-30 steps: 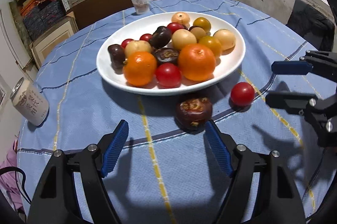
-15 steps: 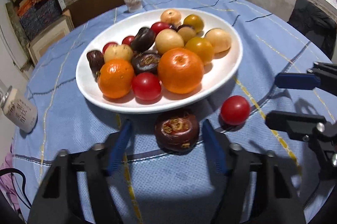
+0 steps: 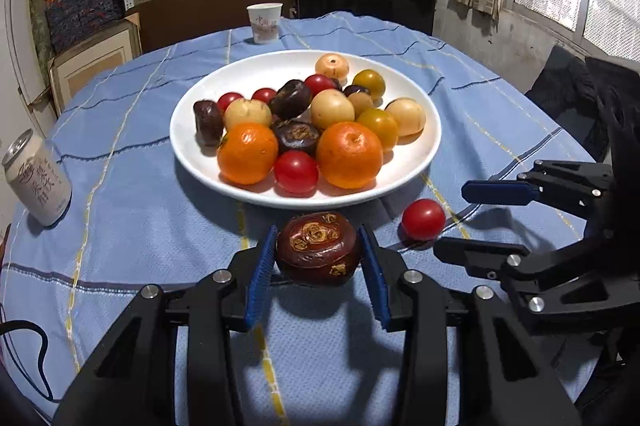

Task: Organize fruits
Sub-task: 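Grasp the last mangosteen with the left tool while the right tool grasps a red cherry tomato, then carry mangosteen and tomato onto the white plate and release both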

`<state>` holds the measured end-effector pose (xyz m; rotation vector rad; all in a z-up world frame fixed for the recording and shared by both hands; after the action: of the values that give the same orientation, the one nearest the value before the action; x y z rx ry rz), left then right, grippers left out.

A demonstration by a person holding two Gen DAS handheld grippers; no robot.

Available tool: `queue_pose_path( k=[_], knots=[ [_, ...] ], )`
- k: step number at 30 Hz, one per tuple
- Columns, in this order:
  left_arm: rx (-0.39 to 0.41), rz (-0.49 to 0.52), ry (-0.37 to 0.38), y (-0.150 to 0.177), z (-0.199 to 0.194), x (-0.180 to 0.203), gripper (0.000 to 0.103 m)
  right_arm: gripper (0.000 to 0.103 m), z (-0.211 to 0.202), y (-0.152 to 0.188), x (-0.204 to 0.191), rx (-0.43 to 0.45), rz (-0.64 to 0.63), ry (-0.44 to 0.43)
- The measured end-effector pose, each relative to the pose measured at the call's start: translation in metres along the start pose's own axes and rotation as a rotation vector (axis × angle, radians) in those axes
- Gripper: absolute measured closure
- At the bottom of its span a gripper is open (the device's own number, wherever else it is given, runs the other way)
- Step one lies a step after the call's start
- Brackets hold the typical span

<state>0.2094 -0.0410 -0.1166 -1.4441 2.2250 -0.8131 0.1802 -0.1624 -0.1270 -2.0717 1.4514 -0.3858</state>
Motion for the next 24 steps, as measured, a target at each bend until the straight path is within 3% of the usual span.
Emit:
queue_pose_path(
  k=[4,6,7,19,24],
  knots=[
    [-0.005,-0.017,-0.015,-0.001,0.002,-0.005,0.062,0.053,0.014,-0.005,-0.007,-0.032,-0.018,0.013],
    [-0.010,-0.017,-0.018,0.000,0.004,-0.006,0.062,0.070,0.023,-0.004,-0.010,-0.063,-0.025,0.017],
    [-0.012,-0.017,-0.019,0.000,0.004,-0.006,0.062,0.071,0.025,-0.005,-0.010,-0.067,-0.022,0.021],
    [-0.001,-0.033,-0.013,-0.003,0.000,-0.009,0.062,0.072,-0.005,-0.002,0.003,0.016,0.018,0.035],
    [0.048,-0.028,-0.010,-0.034,-0.017,-0.009,0.062,0.072,-0.033,-0.031,0.025,0.099,0.029,0.071]
  ],
)
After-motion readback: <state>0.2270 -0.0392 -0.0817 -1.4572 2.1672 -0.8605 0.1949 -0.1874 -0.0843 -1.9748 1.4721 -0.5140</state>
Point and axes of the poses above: each gripper's, at about its wrist camera, not at the fingertips, and z roughly the way its jaws point, x to its right, y to its underside, the point moved 7 cm from there along z, roughly the way its jaws point, and after that the axes turned 4 degrees about -x, right-handed, at the moved point
